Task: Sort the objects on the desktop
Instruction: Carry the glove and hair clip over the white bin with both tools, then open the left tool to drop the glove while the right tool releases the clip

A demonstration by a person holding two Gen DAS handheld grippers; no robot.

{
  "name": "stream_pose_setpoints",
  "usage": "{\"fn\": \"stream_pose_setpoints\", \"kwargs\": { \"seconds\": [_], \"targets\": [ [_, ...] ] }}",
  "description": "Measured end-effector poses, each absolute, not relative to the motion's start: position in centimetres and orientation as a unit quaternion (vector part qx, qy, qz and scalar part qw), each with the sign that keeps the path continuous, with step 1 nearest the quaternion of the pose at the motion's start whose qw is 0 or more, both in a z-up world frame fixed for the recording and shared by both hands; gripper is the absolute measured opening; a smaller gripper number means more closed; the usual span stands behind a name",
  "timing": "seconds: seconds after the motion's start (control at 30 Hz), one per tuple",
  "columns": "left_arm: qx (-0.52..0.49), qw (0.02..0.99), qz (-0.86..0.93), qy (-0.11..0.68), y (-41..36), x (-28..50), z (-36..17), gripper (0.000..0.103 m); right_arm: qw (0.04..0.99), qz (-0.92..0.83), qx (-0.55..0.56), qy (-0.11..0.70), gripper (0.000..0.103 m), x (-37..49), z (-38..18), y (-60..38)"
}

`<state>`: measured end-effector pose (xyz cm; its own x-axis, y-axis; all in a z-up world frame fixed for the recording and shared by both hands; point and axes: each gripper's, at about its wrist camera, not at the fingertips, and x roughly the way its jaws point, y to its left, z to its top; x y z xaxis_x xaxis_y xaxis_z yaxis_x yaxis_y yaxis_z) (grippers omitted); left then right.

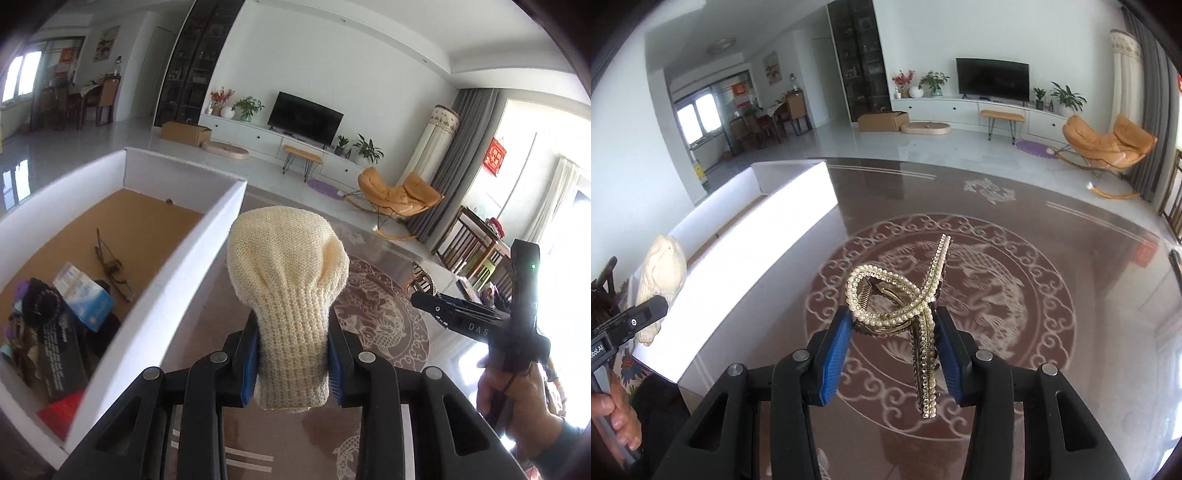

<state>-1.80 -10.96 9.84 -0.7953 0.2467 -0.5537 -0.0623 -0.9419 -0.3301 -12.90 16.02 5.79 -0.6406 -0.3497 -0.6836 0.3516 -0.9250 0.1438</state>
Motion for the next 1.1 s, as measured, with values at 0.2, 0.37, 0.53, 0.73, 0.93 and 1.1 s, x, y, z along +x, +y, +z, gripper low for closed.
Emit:
{"fn": "stream_pose_setpoints", "kwargs": {
  "seconds": [0.2, 0.37, 0.53, 0.73, 0.93, 1.1],
  "targets": [
    [-0.319, -0.036, 0.937, -0.141, -22.1, -3.7, 11.7, 0.031, 0.324, -0.879, 0.348, 0.015, 0.046, -15.1, 9.8, -0.1],
    [-0.394, -0.108, 0.899, -0.159, -29.3, -5.7, 6.4, 0.031, 0.388, -0.839, 0.376, 0.07, 0.046, -17.3, 7.9, -13.7],
    [-0.441, -0.117, 0.875, -0.162, -30.6, -6.6, 2.4, 0.034, 0.367, -0.812, 0.434, 0.133, 0.046, -20.3, 2.0, -21.2],
    [-0.446, -0.131, 0.873, -0.146, -29.5, -6.8, 1.4, 0.069, 0.332, -0.794, 0.483, 0.162, 0.091, -21.9, -0.5, -22.2],
    [-0.393, -0.194, 0.892, -0.111, -28.4, -5.9, 4.9, 0.098, 0.328, -0.813, 0.451, 0.167, 0.096, -21.5, 3.9, -19.2],
    [-0.358, -0.248, 0.895, -0.098, -27.6, -4.5, 6.9, 0.099, 0.322, -0.821, 0.434, 0.185, 0.097, -19.4, 6.3, -17.6]
  ]
}}
